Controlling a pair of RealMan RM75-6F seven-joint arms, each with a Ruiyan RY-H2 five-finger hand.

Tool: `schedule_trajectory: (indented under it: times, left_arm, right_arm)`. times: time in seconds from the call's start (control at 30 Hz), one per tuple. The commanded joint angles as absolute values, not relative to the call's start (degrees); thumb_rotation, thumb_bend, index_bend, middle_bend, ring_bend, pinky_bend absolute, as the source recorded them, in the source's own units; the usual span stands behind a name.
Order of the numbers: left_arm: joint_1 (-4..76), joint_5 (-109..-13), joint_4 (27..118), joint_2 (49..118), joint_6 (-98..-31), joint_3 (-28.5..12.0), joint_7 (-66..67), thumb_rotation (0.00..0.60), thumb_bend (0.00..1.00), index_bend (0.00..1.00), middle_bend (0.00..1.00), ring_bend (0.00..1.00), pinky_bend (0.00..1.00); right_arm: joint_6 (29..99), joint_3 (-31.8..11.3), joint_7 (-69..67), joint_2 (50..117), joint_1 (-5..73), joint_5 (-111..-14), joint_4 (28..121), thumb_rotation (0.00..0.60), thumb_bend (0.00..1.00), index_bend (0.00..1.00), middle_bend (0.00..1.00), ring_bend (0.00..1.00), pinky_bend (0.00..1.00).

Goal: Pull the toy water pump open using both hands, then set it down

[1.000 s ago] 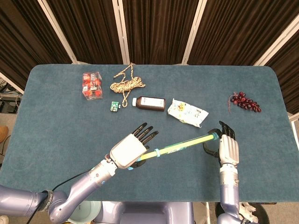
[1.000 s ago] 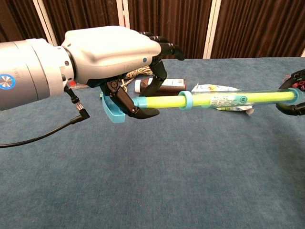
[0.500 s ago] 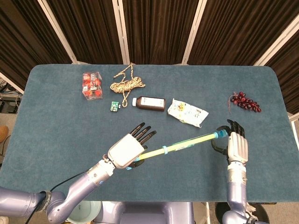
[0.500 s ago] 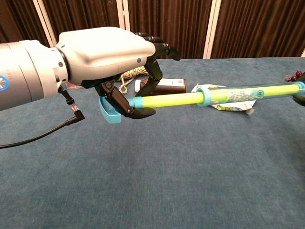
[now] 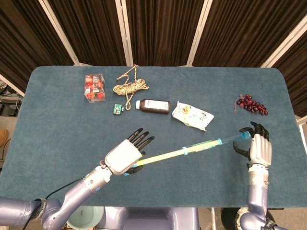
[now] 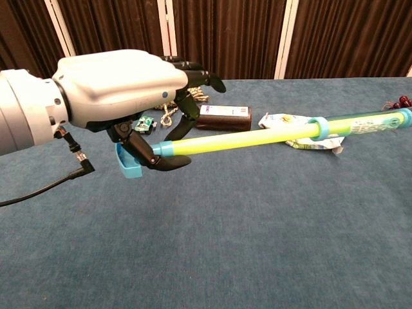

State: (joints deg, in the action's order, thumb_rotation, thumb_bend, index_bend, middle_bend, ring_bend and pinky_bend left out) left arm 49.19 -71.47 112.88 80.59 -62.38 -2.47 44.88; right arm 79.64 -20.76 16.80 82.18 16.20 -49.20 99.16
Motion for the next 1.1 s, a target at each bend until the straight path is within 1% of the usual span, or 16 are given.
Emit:
schedule_trajectory:
  times: [0.03, 0.9, 1.1]
  left_arm:
    - [48.5, -72.4, 112.8, 79.9, -62.6, -1.9, 44.1, 0.600, 0.39, 0.69, 0.06, 0.00, 0.00]
    - [44.2, -79.6, 114.2, 72.2, -62.7, 0.6, 38.1, 0.600, 0.39, 0.69, 0.06, 0.00, 0.00]
    - [43.0, -80.8, 113.7, 70.7, -62.6, 0.9, 36.2, 0.600, 0.39, 0.69, 0.06, 0.00, 0.00]
  right_arm:
    - [79.4, -21.1, 16.2, 81.5, 15.9, -48.6, 98.3, 0.600, 0.52, 0.68, 0.15, 0.00, 0.00]
    - [79.1, -21.8, 15.9, 80.4, 16.4, -45.8, 94.6, 0.600, 0.52, 0.70, 0.15, 0.00, 0.00]
    - [78.8, -21.3, 15.6, 79.5, 15.9, -45.8, 94.9, 0.600, 0.52, 0.70, 0.15, 0.00, 0.00]
